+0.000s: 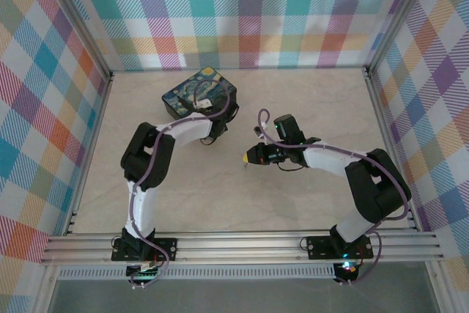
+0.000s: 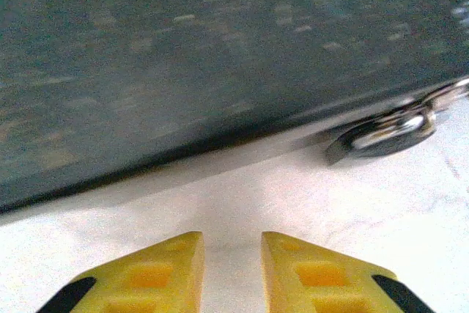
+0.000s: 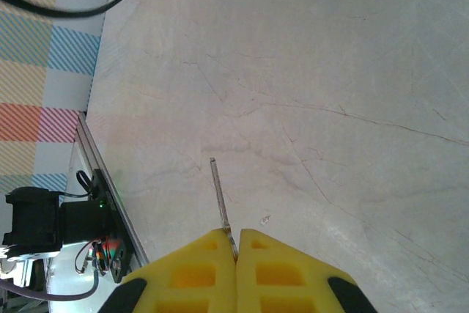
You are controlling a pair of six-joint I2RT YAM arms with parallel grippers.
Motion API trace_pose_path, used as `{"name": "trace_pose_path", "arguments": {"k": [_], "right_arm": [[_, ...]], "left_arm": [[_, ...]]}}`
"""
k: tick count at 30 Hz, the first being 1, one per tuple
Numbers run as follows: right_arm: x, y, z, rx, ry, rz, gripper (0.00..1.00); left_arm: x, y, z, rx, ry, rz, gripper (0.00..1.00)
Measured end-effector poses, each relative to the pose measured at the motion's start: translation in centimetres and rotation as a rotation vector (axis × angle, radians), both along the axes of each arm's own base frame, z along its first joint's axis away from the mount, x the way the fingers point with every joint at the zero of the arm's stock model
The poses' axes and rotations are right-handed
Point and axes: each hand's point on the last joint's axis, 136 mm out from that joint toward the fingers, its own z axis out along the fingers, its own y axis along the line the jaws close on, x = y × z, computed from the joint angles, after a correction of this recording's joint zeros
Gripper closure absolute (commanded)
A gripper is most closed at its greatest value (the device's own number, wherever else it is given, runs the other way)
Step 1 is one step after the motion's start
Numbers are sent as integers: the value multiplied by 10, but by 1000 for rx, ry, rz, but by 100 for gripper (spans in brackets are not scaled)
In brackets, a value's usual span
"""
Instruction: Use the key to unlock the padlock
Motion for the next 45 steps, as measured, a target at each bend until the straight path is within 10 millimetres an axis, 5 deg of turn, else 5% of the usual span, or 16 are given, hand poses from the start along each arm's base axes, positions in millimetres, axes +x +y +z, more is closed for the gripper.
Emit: {"name": "trace_pose_path", "arguments": {"k": [7, 11, 14, 18, 23, 32, 45], "right_arm": [[6, 4, 8, 14, -17, 3, 100], [7, 7, 9, 24, -13, 10, 100], [7, 7, 10, 27, -9, 9, 100], [7, 7, 10, 26, -8, 9, 100], [5, 6, 10, 22, -4, 8, 100], [5, 6, 15, 29, -13, 8, 100], [-2, 12, 15, 32, 7, 16, 100]], "left_arm": [[-13, 1, 67, -24, -32, -138, 42], [5, -8, 115, 60, -57, -282, 30], [25, -14, 129, 105, -47, -378, 28], [45, -2, 98, 141, 55, -450, 25], [42, 16, 46, 141, 223, -518, 23], [35, 19, 42, 132, 223, -564, 33], [-75, 34, 39, 83, 244, -535, 39]]}}
